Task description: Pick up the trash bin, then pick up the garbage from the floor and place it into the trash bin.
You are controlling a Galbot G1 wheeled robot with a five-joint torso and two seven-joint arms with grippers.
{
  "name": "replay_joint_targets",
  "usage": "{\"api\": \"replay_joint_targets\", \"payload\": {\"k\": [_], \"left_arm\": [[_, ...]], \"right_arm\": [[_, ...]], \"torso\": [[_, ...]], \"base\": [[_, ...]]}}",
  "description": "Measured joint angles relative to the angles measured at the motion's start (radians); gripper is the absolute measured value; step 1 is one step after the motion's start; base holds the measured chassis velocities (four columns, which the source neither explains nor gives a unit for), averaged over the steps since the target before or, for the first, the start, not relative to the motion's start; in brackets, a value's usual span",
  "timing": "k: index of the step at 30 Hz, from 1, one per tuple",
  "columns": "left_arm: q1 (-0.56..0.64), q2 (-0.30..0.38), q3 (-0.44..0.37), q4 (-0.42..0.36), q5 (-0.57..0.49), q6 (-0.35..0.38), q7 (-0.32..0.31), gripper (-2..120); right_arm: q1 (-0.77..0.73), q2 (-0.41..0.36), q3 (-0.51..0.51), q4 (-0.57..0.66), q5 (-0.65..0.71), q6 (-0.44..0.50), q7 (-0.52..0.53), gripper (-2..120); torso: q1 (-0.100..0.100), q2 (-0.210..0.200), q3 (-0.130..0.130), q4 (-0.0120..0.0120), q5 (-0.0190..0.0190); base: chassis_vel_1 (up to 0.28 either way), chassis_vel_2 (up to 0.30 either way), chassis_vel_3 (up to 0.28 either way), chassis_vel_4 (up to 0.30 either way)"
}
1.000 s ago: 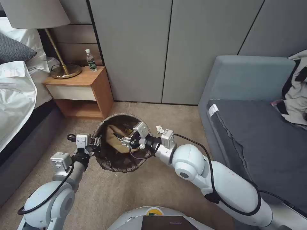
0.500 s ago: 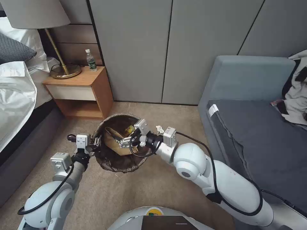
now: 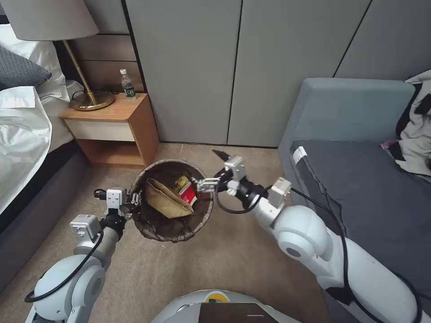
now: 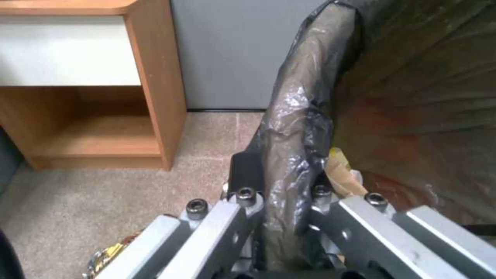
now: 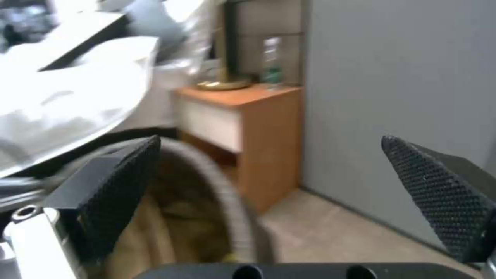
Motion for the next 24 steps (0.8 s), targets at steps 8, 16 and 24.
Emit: {"api": "replay_joint_targets", "payload": {"k": [8, 16, 24], "left_arm": [[-0.001, -0.003, 0.001, 0.003, 0.002, -0.002, 0.0, 2], [0.005, -0.003, 0.003, 0.006, 0.005, -0.009, 0.003, 2], [0.01, -0.003, 0.004, 0.01, 0.009, -0.023, 0.004, 2]], "right_arm": [[-0.251, 0.079, 0.239, -0.029, -0.149, 0.067, -0.034, 100], [-0.529, 0.269, 0.414, -0.067, -0.425, 0.206, -0.101, 100], [-0.623, 0.438, 0.455, -0.093, -0.579, 0.287, -0.11, 100]], "torso": [[0.0, 0.0, 0.0, -0.0003, -0.0001], [0.0, 0.0, 0.0, -0.0001, -0.0001], [0.0, 0.0, 0.0, 0.0001, -0.0005]], "base": [[0.0, 0.0, 0.0, 0.0], [0.0, 0.0, 0.0, 0.0], [0.0, 0.0, 0.0, 0.0]]}}
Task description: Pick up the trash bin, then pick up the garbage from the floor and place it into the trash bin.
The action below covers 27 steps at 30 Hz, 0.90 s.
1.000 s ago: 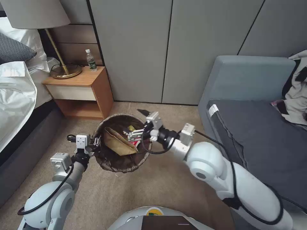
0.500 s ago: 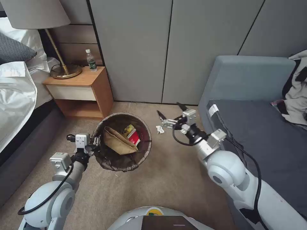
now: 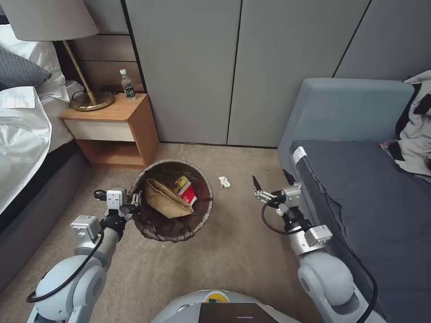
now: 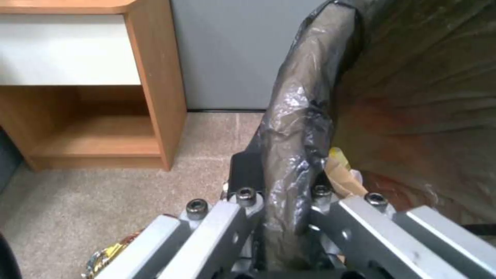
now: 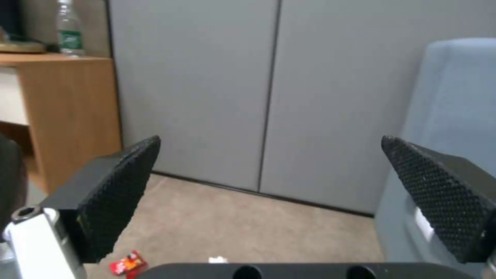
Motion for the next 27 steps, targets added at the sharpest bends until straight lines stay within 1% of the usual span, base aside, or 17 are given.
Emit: {"api": "replay_joint_targets", "payload": {"k": [1, 2, 4, 6, 7, 9, 15, 21, 27], "left_arm": [[0.0, 0.0, 0.0, 0.0, 0.0, 0.0, 0.0, 2], [0.0, 0.001, -0.001, 0.0, 0.0, 0.0, 0.0, 2], [0.001, 0.001, -0.002, 0.0, 0.0, 0.006, 0.0, 2], [0.001, 0.001, -0.002, 0.0, 0.0, 0.006, 0.0, 2], [0.001, 0.0, -0.002, 0.001, 0.001, 0.012, 0.0, 2], [0.001, 0.0, -0.002, 0.002, 0.001, 0.016, 0.001, 2], [-0.002, 0.004, -0.004, 0.007, 0.0, 0.02, 0.003, 2], [-0.004, 0.007, -0.005, 0.012, 0.003, 0.021, 0.008, 2], [-0.006, 0.007, -0.004, 0.015, 0.007, 0.021, 0.012, 2]], "right_arm": [[-0.004, 0.009, 0.001, 0.0, -0.006, 0.003, -0.001, 100], [-0.013, 0.041, 0.002, -0.001, -0.024, 0.011, -0.003, 100], [-0.02, 0.077, 0.004, -0.002, -0.04, 0.019, -0.006, 100], [-0.02, 0.077, 0.004, -0.002, -0.04, 0.019, -0.006, 100], [-0.02, 0.098, 0.008, -0.003, -0.05, 0.021, -0.008, 100], [-0.017, 0.116, 0.02, -0.008, -0.059, 0.028, -0.016, 100], [-0.015, 0.123, 0.033, -0.014, -0.059, 0.032, -0.021, 100], [-0.013, 0.096, 0.038, -0.015, -0.039, 0.029, -0.019, 100], [-0.011, 0.08, 0.04, -0.015, -0.022, 0.019, -0.013, 100]], "torso": [[0.0, 0.0, 0.0, -0.0001, 0.0002], [0.0, 0.0, 0.0, -0.0002, 0.0], [0.0, 0.0, 0.0, 0.0, 0.0], [0.0, 0.0, 0.0, 0.0, 0.0], [0.0, 0.0, 0.0, -0.0001, 0.0], [0.0, 0.0, 0.0, -0.0001, 0.0001], [0.0, 0.0, 0.0, -0.0002, 0.0001], [0.0, 0.0, 0.0, -0.0002, 0.0002], [0.0, 0.0, 0.0, -0.0001, 0.0002]], "base": [[0.0, 0.0, 0.0, 0.0], [0.0, 0.0, 0.0, 0.0], [0.0, 0.0, 0.0, 0.0], [0.0, 0.0, 0.0, 0.0], [0.0, 0.0, 0.0, 0.0], [0.0, 0.0, 0.0, 0.0], [0.0, 0.0, 0.0, 0.0], [0.0, 0.0, 0.0, 0.0], [0.046, 0.051, 0.063, 0.058]]}}
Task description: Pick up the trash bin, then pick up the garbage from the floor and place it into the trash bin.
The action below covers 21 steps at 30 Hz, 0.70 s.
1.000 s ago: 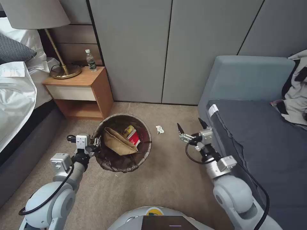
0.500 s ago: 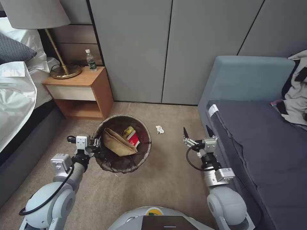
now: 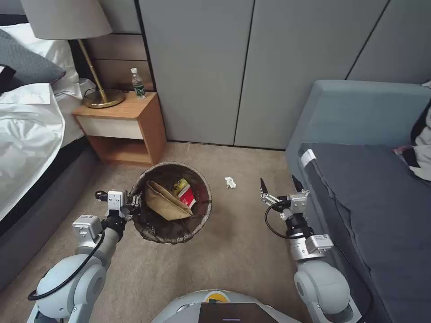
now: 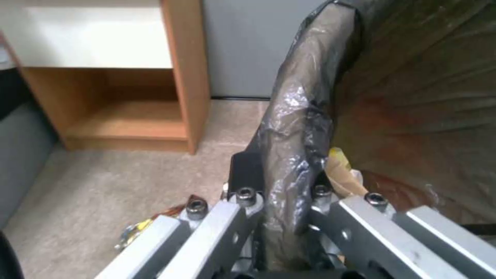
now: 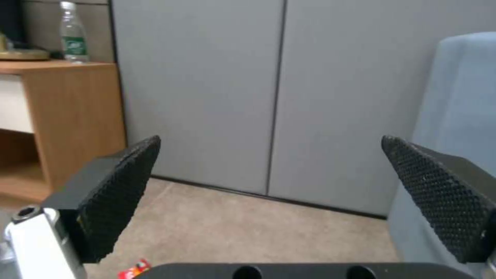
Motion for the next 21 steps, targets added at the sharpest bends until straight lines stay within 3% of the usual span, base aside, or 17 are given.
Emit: {"api": "replay_joint_targets", "payload": {"k": [21], "left_arm": [[0.005, -0.014, 0.007, -0.001, 0.013, -0.022, 0.001, 2]], "right_arm": [[0.025, -0.038, -0.003, 0.002, 0.054, -0.058, 0.042, 100]], "torso": [[0.0, 0.0, 0.0, 0.0003, 0.0]], "base": [[0.065, 0.062, 0.065, 0.068]]}}
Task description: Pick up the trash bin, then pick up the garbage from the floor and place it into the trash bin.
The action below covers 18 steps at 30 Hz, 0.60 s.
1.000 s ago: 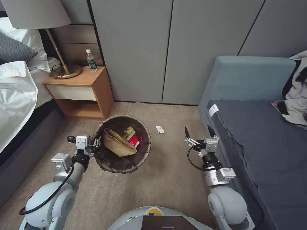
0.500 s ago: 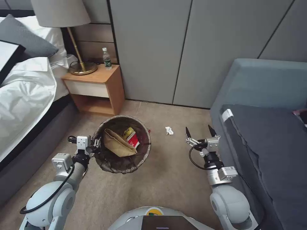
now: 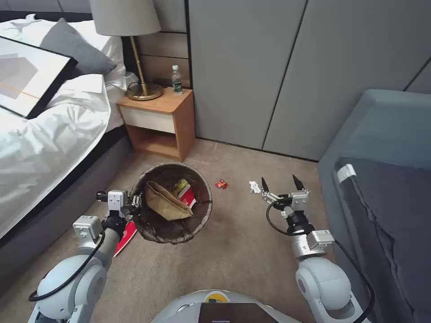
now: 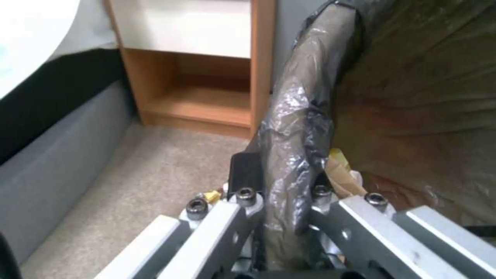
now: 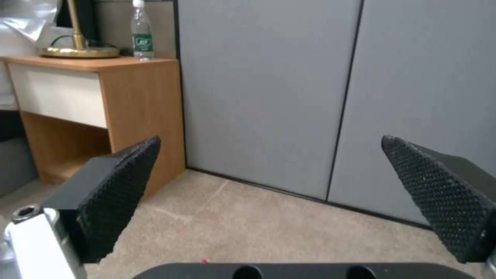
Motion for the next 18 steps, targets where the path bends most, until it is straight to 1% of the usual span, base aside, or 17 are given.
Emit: {"api": "replay_joint_targets", "payload": {"k": [6, 11, 15, 18], "left_arm": [[0.004, -0.003, 0.001, -0.002, 0.004, -0.004, 0.004, 2], [0.007, -0.004, 0.0, -0.004, 0.006, -0.004, 0.005, 2], [0.009, -0.005, 0.0, -0.005, 0.006, -0.006, 0.005, 2], [0.01, -0.005, -0.001, -0.007, 0.007, -0.007, 0.006, 2]], "right_arm": [[0.011, -0.011, 0.009, -0.001, 0.027, -0.022, 0.02, 100], [0.014, -0.013, 0.01, -0.001, 0.039, -0.027, 0.022, 100], [0.014, -0.014, 0.007, 0.0, 0.039, -0.028, 0.022, 100], [0.012, -0.015, 0.007, 0.003, 0.039, -0.03, 0.022, 100]], "torso": [[0.0, 0.0, 0.0, -0.0007, 0.0], [0.0, 0.0, 0.0, -0.0003, 0.0], [0.0, 0.0, 0.0, -0.0004, 0.0], [0.0, 0.0, 0.0, -0.0003, 0.0]], "base": [[0.0, 0.0, 0.0, 0.0], [0.0, 0.0, 0.0, 0.0], [0.0, 0.0, 0.0, 0.0], [-0.079, 0.074, 0.069, -0.075]]}}
